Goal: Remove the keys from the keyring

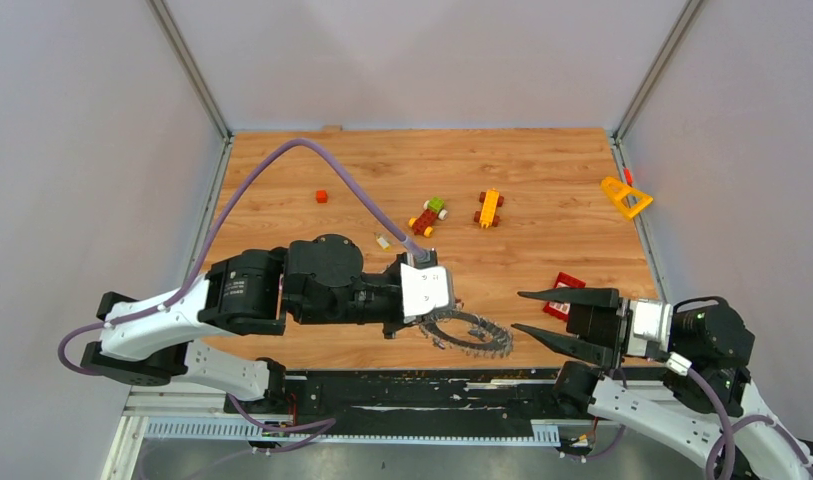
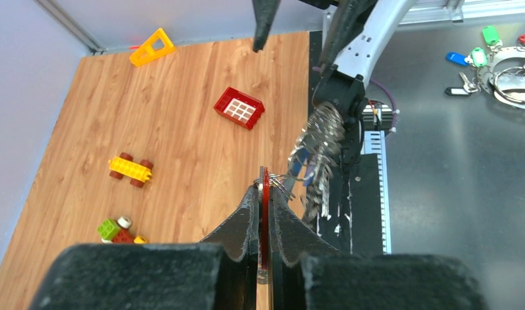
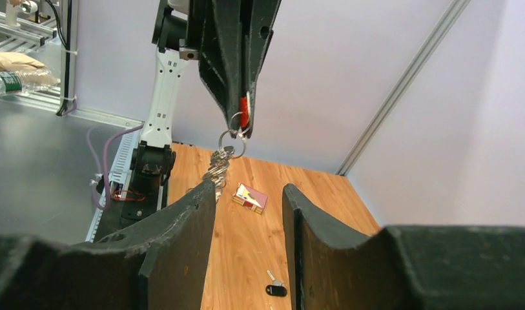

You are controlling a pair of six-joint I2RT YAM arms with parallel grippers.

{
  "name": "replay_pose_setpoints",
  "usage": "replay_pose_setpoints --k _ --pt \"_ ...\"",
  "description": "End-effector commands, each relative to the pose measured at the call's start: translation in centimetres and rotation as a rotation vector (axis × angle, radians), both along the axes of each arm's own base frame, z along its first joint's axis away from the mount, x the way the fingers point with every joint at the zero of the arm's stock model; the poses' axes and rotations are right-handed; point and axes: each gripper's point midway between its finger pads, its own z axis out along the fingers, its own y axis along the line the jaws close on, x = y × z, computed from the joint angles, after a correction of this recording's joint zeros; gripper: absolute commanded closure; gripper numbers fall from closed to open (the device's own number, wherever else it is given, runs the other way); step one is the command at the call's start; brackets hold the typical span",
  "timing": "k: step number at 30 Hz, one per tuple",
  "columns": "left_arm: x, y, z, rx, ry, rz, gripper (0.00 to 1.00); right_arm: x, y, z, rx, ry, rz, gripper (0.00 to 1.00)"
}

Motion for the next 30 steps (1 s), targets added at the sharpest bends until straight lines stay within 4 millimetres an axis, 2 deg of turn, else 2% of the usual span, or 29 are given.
replay_pose_setpoints --k 1,6,16,19,24,30 --pt "-1.2 0.4 2.4 -0.077 -0.025 -0.081 1.0 0.1 0.6 1.6 -0.003 0.037 0.017 0.57" --pt "-2.5 -0.1 1.5 -0.037 -0.045 -0.177 1.0 -0.9 2.3 1.4 -0.1 0.021 0.12 0.68" --pt "-2.3 -0.9 0.8 0.002 -0.061 -0.184 1.0 -0.5 4.0 -0.4 -0.144 0.115 0.154 0.77" --pt "-2.3 -0.9 0.7 -0.002 -0.061 -0.181 1.0 -0.8 4.3 -1.3 -0.182 0.138 0.185 0.77" --pt "-2.4 -0.9 0.6 -0.008 -0.058 -0.183 1.0 -1.1 4.8 -2.4 -0.213 0.161 0.213 0.69" --pt "-2.5 -1.1 0.1 0.008 -0.054 -0.193 1.0 -0.9 5.6 -3.1 -0.23 0.187 0.236 0.66"
